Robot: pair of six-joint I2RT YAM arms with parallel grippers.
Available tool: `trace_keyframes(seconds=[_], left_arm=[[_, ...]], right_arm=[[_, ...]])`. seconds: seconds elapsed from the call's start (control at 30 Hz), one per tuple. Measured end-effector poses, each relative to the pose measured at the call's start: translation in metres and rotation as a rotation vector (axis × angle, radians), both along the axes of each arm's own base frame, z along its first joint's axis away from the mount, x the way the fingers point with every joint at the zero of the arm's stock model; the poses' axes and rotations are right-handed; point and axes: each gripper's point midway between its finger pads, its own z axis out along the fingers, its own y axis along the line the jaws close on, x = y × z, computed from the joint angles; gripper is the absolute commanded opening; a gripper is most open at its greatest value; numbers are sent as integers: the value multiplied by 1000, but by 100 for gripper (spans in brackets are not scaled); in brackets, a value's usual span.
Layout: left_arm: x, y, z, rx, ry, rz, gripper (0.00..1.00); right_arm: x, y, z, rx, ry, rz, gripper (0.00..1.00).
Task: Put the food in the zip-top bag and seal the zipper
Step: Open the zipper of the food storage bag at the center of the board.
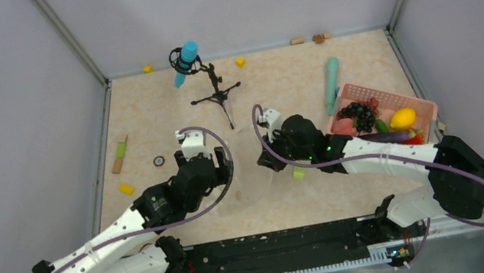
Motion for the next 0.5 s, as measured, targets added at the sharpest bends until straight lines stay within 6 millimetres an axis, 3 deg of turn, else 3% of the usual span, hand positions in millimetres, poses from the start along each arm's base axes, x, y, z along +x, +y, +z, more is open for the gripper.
trace_keyframes(seconds=[0.1, 0.37, 0.5], left_arm=[[-1, -7, -4, 8, 9, -39, 96], [-2, -23, -2, -18, 1, -116, 97], [-1, -27, -11, 12, 23, -124, 80]], right_arm=[[-1, 14, 9, 18, 0, 61, 0], [-6, 36, 32, 61, -15, 189, 0], [-6, 43, 42, 60, -26, 219, 0]])
